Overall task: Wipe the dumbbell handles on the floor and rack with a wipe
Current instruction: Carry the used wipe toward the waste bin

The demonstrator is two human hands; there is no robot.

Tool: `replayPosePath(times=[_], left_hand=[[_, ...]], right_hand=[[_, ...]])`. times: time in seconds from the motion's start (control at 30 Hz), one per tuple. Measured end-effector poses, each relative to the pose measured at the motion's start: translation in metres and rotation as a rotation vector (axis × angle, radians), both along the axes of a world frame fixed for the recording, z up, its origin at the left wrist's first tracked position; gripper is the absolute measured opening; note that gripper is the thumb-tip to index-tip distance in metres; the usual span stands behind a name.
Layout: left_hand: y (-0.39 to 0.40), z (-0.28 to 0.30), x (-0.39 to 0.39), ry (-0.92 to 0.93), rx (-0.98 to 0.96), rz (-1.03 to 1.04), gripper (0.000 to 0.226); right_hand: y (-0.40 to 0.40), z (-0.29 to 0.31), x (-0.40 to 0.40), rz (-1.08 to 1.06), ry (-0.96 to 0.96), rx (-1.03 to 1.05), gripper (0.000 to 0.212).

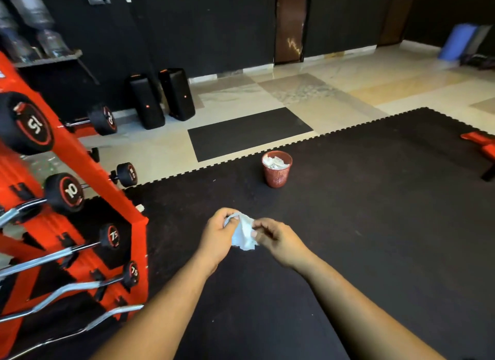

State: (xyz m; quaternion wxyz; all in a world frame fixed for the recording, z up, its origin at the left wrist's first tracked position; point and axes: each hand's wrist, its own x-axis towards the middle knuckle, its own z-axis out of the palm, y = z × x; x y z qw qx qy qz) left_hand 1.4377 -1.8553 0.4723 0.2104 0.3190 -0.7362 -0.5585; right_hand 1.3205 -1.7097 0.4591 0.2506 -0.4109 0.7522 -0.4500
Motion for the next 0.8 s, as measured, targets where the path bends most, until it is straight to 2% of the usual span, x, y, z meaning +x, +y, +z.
replayPosePath(times=[0.1,0.2,0.3,0.37,0.47,0.53,0.67,0.8], left_hand=[[0.001,0.003,-0.033,0.028,0.097,0.028,0.018],[-0.007,0.005,-0.063,-0.034,0.346,0.01,0.02],[-0.027,0.003,-0.099,-0.109,0.502,-0.101,0.047],[-0.037,0.005,-0.125,-0.197,0.434,-0.162,0.053],[-0.061,-0.002,-0.171,-0.239,0.294,-0.164,0.028],[-0.088,-0.011,-0.199,-0.188,0.327,-0.157,0.018],[-0.147,-0.016,-0.245,-0.146,0.398,-0.125,0.013],[-0.185,-0.016,-0.284,-0.132,0.431,-0.2,0.02]], right_hand=[[0.002,-0.005,-0.039,-0.078,-0.053,-0.061,0.01],[-0.001,-0.006,-0.073,-0.196,-0.048,-0.089,0.014],[-0.014,-0.001,-0.102,-0.228,0.078,-0.072,0.02],[-0.028,0.004,-0.121,-0.175,0.186,-0.049,0.022],[-0.056,0.004,-0.156,-0.15,0.247,-0.053,0.025],[-0.074,0.001,-0.185,-0.218,0.216,-0.073,0.027],[-0.106,-0.005,-0.237,-0.304,0.156,-0.061,0.025],[-0.136,-0.01,-0.272,-0.33,0.051,-0.016,0.026]])
